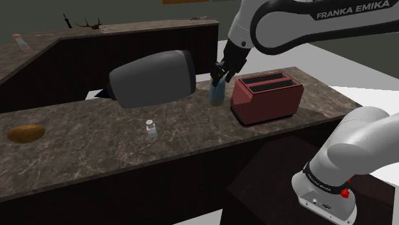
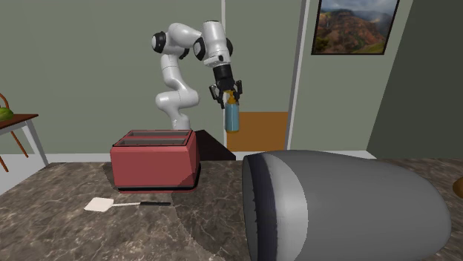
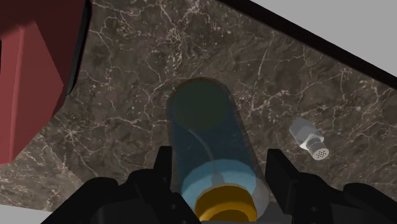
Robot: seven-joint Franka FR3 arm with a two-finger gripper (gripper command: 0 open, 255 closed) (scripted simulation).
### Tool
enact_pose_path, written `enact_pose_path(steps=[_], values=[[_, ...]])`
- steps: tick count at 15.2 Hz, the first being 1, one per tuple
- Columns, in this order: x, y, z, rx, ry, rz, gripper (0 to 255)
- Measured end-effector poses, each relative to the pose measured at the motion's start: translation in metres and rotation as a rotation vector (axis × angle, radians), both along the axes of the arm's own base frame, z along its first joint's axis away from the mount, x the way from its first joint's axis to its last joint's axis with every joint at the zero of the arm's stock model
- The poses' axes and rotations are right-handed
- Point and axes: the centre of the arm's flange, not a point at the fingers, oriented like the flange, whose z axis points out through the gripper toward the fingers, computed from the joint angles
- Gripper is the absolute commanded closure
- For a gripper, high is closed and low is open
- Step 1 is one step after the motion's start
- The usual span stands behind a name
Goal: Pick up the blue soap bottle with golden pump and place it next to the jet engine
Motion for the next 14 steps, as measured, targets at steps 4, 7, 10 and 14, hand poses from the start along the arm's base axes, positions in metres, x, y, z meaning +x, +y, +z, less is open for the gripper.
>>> enact_pose_path(steps=[4,7,10,14], values=[[0.001,-0.001,0.021,0.000,0.000,0.000,255],[0.000,0.000,0.036,0.000,0.000,0.000,255],[0.001,-0.001,0.053,0.000,0.000,0.000,255],[0.001,0.000,0.074,0.000,0.000,0.000,255]])
